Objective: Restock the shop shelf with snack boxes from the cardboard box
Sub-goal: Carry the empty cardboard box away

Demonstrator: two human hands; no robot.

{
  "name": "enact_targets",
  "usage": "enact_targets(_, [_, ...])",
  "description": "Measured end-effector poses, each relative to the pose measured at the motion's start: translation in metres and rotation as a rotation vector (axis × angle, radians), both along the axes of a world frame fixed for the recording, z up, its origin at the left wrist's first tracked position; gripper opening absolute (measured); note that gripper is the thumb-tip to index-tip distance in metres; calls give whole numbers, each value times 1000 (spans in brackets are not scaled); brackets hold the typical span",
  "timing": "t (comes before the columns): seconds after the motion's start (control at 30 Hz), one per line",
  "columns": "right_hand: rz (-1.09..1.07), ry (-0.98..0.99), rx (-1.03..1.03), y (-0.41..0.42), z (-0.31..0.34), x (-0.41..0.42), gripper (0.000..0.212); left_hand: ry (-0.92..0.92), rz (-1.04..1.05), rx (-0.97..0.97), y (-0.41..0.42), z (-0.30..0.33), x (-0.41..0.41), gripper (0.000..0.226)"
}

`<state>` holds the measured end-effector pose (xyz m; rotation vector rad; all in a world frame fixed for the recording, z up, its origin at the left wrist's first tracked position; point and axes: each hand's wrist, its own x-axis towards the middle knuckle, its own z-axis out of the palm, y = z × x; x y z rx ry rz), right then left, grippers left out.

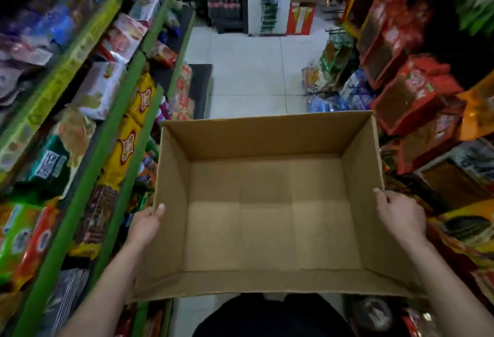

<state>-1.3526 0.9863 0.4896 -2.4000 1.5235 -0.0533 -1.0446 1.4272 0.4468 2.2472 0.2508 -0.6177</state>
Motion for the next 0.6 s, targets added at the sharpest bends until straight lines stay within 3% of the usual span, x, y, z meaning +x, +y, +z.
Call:
enact_targets(0.27, [-29,-28,13,-127,0,135,45,-80,-59,-5,-137,10,147,43])
enact_targets(0.6, [-26,-99,48,-311,-11,334,43,-135,61,58,-324,18,324,39])
